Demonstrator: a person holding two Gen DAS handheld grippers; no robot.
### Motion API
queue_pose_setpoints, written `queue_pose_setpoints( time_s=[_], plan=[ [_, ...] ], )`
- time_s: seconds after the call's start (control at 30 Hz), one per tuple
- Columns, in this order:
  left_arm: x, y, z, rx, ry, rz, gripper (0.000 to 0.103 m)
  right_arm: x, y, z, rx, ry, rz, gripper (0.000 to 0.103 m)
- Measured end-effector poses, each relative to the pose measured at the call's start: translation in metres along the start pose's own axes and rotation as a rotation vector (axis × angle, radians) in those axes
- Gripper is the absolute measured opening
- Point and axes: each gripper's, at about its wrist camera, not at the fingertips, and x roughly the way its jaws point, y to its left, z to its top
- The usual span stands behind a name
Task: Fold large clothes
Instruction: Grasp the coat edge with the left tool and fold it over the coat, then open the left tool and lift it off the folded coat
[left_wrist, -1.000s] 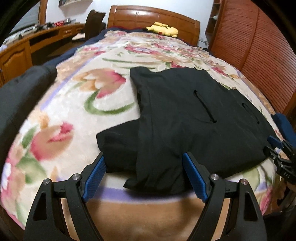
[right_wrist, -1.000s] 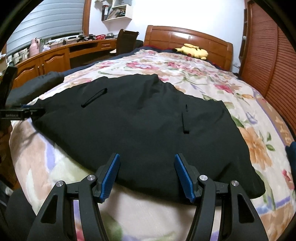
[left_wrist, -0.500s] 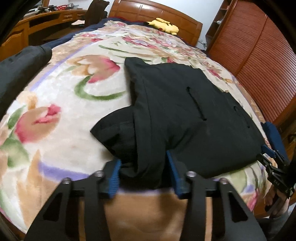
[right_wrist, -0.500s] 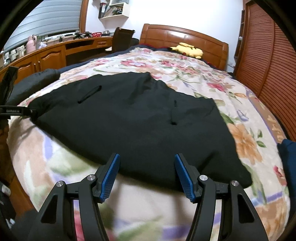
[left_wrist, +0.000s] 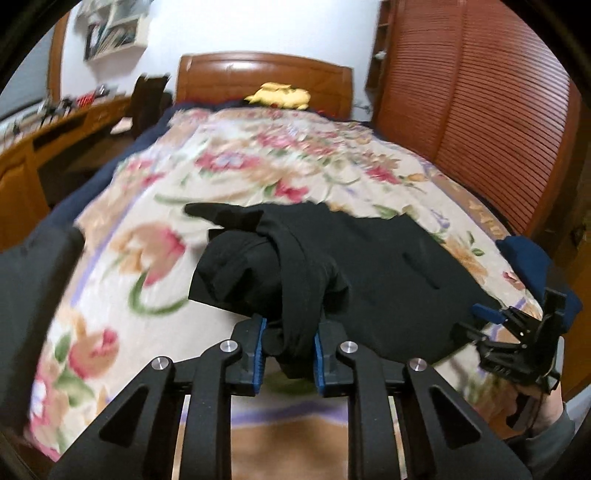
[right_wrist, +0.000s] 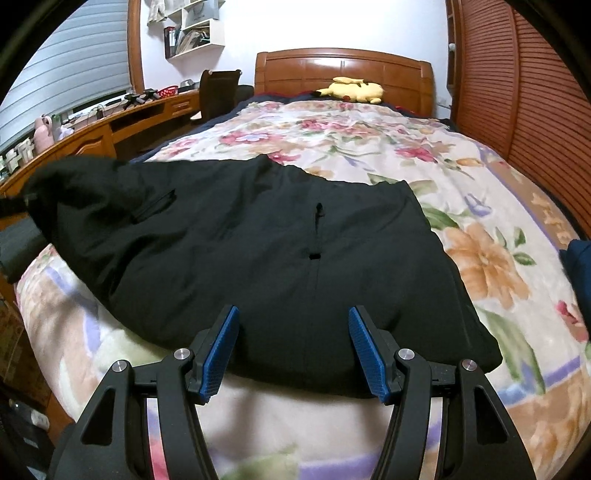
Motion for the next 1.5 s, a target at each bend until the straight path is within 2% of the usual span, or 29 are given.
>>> queue_pose_setpoints(
  time_s=[0.27, 0.63, 0.83, 0.97, 1.1, 1.23, 1.3, 1.37, 1.43, 1.5],
  plan=[
    [-0.001, -0.079, 0.032, 0.152, -0.031, -0.015, 0.019, -0.022, -0.031, -0.004, 0.032, -0.036, -0.044, 0.064],
    [0.028, -0.187, 0.051, 0.290, -0.008, -0.055, 0.018, -0.063, -0.078, -0.024, 0.068, -0.061, -0.095, 0.064],
    [0.052, -0.233, 0.035, 0.335, 0.046, -0.132, 0.018, -0.084, -0.099, -0.029, 0.117, -0.079, -0.123, 0.064],
    [0.076, -0.242, 0.013, 0.346, 0.110, -0.146, 0.019, -0.091, -0.109, -0.032, 0.137, -0.085, -0.138, 0.064],
    [0.080, -0.250, 0.000, 0.383, 0.116, -0.130, 0.021, -0.092, -0.113, -0.034, 0.146, -0.085, -0.140, 0.064],
    [0.069, -0.247, 0.002, 0.357, 0.095, -0.140, 0.032, -0.091, -0.112, -0.033, 0.142, -0.085, -0.137, 0.064],
    [0.058, -0.242, 0.004, 0.328, 0.082, -0.185, 0.045, -0.092, -0.112, -0.033, 0.141, -0.089, -0.136, 0.064],
    [0.042, -0.234, 0.004, 0.302, 0.065, -0.232, 0.046, -0.094, -0.113, -0.032, 0.141, -0.097, -0.128, 0.064],
    [0.035, -0.229, 0.003, 0.294, 0.055, -0.234, 0.050, -0.094, -0.114, -0.032, 0.137, -0.106, -0.123, 0.064],
    [0.024, -0.219, 0.000, 0.286, 0.033, -0.245, 0.071, -0.095, -0.115, -0.033, 0.137, -0.111, -0.119, 0.064]
  ],
)
